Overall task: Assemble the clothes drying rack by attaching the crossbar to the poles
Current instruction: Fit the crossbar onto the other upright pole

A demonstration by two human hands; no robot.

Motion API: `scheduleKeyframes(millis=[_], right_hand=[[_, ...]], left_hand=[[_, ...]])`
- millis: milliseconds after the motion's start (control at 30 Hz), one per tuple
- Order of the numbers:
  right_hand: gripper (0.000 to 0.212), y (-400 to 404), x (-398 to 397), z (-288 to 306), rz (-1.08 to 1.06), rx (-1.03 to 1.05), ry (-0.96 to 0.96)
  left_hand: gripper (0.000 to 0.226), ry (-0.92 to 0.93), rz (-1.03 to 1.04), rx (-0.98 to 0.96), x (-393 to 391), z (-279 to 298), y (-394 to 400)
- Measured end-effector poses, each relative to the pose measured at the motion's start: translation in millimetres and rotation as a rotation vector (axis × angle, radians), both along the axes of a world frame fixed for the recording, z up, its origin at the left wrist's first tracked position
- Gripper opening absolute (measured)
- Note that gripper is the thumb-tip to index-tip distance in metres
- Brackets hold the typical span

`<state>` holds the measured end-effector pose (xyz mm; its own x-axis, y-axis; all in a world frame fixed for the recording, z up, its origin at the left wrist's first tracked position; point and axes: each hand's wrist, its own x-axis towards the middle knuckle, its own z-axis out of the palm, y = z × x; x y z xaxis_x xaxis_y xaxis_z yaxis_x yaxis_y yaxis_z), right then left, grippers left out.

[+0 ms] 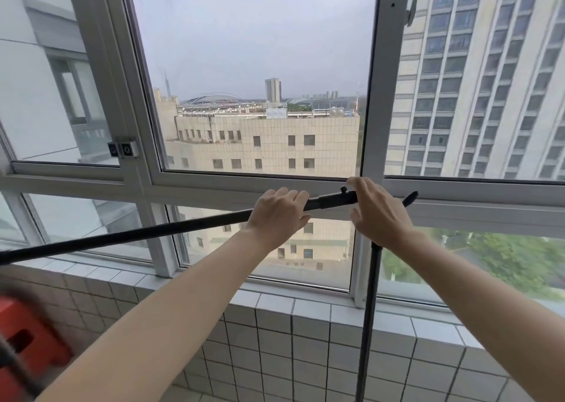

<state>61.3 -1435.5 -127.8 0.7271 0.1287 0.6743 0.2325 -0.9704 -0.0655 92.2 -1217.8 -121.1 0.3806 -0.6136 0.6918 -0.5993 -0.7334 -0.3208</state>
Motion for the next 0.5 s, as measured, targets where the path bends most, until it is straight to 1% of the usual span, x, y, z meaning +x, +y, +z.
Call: scheduleKeyframes(millis=[67,100,167,267,367,500], right_hand=[[0.052,23.7,-5.0,2.5,-0.003,-0.13,-0.024],[0.058,30.4,-9.0,2.8,-0.019,-0.201,-0.037],[0.062,53.5,-14.3,5.2,-0.045,-0.32,-0.044],[0.054,71.4,-16.1,4.4,-0.074,-0.391,-0.042],[0.048,129.4,-14.0,9.0,0.023,-0.372,-0.034],[0.035,221.3,-12.7,8.0,0.142,-0.404,-0.042]], left_hand=[[0.025,-0.004,0.052,0.016,-0.1,-0.5,30.5],[0.024,-0.002,0.067,0.019,0.7,-1.6,38.6],[0.022,0.02,0.108,0.018,-0.1,-2.3,62.4],[0.021,0.081,0.153,0.03,-2.5,-3.3,79.6],[0.026,0.093,0.196,0.043,-5.3,-4.5,134.4],[0.035,0.106,0.234,0.05,-12.4,-13.0,214.9]])
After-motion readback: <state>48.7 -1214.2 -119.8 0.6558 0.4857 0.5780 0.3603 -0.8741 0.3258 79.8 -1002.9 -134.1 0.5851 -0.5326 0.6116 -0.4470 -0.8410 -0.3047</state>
